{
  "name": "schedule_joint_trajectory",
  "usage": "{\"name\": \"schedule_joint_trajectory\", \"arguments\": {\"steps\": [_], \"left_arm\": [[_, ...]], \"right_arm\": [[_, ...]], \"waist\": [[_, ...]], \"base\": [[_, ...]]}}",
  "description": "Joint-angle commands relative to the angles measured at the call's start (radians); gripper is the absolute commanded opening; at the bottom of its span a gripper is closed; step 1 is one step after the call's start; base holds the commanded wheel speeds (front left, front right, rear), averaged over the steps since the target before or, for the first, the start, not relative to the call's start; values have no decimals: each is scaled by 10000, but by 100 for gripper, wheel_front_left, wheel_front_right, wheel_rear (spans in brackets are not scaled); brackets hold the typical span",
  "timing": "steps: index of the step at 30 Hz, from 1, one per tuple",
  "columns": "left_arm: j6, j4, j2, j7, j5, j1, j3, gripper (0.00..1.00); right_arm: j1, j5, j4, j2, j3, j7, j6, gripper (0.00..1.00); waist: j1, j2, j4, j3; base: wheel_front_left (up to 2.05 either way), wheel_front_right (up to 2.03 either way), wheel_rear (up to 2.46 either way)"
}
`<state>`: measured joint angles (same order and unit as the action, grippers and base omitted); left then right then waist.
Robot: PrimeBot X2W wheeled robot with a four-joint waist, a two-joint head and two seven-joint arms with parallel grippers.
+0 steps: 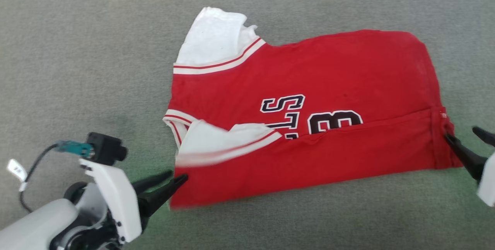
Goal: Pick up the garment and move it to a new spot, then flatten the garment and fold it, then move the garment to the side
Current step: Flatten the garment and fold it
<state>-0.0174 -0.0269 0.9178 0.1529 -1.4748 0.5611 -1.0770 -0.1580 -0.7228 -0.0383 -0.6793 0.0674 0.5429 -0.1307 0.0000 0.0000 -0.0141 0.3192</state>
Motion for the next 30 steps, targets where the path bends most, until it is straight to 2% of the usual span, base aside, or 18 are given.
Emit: {"name": "schedule_joint_trajectory", "arguments": {"steps": [1, 6, 11, 16, 19, 23, 26, 27, 28, 30], "left_arm": [[39, 28, 123, -275, 20, -181, 147, 100], [171, 363, 391, -1475, 158, -211, 781, 100], [458, 1020, 493, -2584, 482, 265, 1484, 100], [484, 1952, 389, -2902, 896, 1292, 1985, 100], [500, 2389, 342, -2862, 1123, 1838, 2101, 100], [311, 3539, 152, -2073, 1573, 3060, 2048, 100], [97, 4604, -15, -937, 1956, 4070, 1701, 100], [32, 4966, -104, -505, 2052, 4401, 1605, 100], [-136, 5641, -363, 495, 2045, 5002, 1402, 100], [-278, 6258, -603, 1667, 1879, 5548, 1190, 100]], "right_arm": [[-109, 294, 159, 379, -131, -425, 0, 100], [-229, 1231, 618, 1498, -333, -1950, 0, 100], [-396, 1927, 712, 2926, -435, -3767, 0, 100], [-574, 2608, 471, 4017, -371, -5405, 0, 100], [-613, 2848, 426, 4237, -298, -5810, 0, 100], [-734, 2958, 305, 4540, -121, -6137, 0, 100], [-851, 2847, 153, 4714, -53, -6205, 0, 100], [-898, 2811, 95, 4775, -16, -6247, 0, 100], [-997, 2734, -16, 4805, 88, -6316, 0, 100], [-1087, 2674, -130, 4848, 176, -6365, 0, 100]], "waist": [[0, 0, -131, -39], [0, 0, -569, -87], [0, 0, -1167, -44], [0, 0, -1780, 116], [0, 0, -2030, 220], [0, 0, -2498, 463], [0, 0, -2782, 701], [0, 0, -2868, 789], [0, 0, -3005, 952], [0, 0, -3132, 1122]], "base": [[0, 0, 0], [0, 0, 0], [0, 0, 0], [0, 0, 0], [0, 0, 0], [0, 0, 0], [0, 0, 0], [0, 0, 0], [0, 0, 0], [0, 0, 0]]}}
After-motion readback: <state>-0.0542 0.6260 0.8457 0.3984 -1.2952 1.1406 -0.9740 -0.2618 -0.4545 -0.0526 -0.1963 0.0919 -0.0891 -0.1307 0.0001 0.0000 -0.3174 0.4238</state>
